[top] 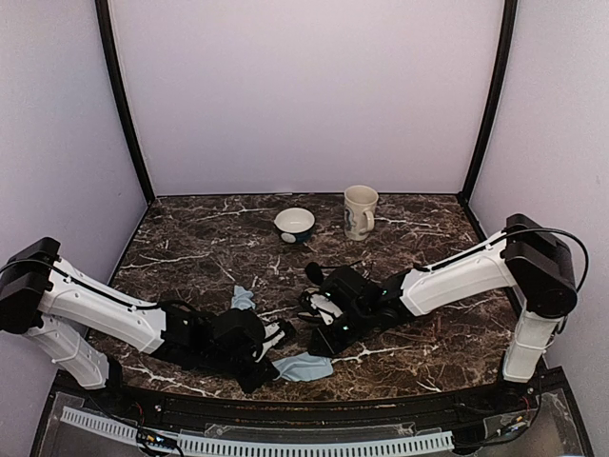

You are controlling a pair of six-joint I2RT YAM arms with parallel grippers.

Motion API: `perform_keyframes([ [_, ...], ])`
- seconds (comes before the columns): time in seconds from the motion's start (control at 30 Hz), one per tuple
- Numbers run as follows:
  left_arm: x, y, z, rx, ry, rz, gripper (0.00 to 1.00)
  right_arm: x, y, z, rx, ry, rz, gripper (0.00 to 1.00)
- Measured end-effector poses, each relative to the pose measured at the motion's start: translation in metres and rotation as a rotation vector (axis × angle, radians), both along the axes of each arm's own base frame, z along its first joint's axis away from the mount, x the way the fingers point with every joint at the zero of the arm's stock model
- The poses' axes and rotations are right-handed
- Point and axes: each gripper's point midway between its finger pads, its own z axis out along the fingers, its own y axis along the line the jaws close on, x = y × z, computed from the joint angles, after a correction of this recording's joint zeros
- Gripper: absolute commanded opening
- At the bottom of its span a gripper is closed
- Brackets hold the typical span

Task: Organize the sunglasses
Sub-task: Pick up the glasses cleaning cloth from the corner of the board.

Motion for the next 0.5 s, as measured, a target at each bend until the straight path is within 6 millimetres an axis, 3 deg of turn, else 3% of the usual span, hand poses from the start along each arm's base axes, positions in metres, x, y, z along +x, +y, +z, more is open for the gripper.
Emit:
perform_keyframes([
  [0.5, -0.0006, -0.0002, -0.0001, -0.001, 0.003, -0.002, 0.00, -0.0001, 0.0002, -0.0002, 0.001, 0.002, -0.002, 0.04],
])
